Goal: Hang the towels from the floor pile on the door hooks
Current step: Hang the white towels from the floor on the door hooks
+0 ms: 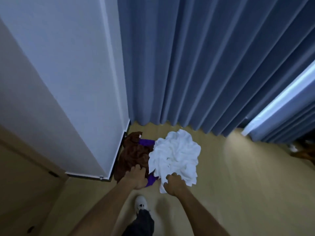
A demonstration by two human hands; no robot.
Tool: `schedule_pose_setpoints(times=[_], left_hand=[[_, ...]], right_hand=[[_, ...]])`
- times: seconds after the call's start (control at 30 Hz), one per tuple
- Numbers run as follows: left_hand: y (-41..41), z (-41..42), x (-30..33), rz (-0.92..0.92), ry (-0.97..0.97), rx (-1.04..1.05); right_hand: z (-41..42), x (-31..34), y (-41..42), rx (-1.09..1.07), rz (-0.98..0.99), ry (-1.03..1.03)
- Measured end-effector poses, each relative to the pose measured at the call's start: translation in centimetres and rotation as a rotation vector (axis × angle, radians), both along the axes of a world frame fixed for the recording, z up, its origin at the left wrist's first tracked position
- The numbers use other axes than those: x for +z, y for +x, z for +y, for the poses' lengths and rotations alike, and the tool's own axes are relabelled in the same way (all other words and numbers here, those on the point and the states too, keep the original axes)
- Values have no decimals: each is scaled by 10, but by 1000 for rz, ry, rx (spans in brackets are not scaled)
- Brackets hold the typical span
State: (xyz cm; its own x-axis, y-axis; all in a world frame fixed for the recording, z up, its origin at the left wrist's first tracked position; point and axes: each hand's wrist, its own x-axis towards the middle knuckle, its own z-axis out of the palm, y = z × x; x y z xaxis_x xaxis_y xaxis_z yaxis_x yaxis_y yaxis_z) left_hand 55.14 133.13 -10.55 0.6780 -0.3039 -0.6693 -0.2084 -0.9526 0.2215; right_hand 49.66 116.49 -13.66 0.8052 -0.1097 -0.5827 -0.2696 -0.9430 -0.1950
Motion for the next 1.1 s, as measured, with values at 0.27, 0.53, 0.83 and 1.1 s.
schedule_pose_setpoints(times=[0.27,0.53,0.83,1.1], left_hand=[[101,-78,-63,82,-13,11],[156,-162,-104,203,-58,-15],[207,-243,-250,157,-22,124],[210,-301,-451,205,-40,255]], right_hand=[[-119,-137,71,24,-299,-32],[-180,-78,140,-52,156,-26],[-278,-236,222,60,398,-31],[-306,-467,250,464,500,-41]])
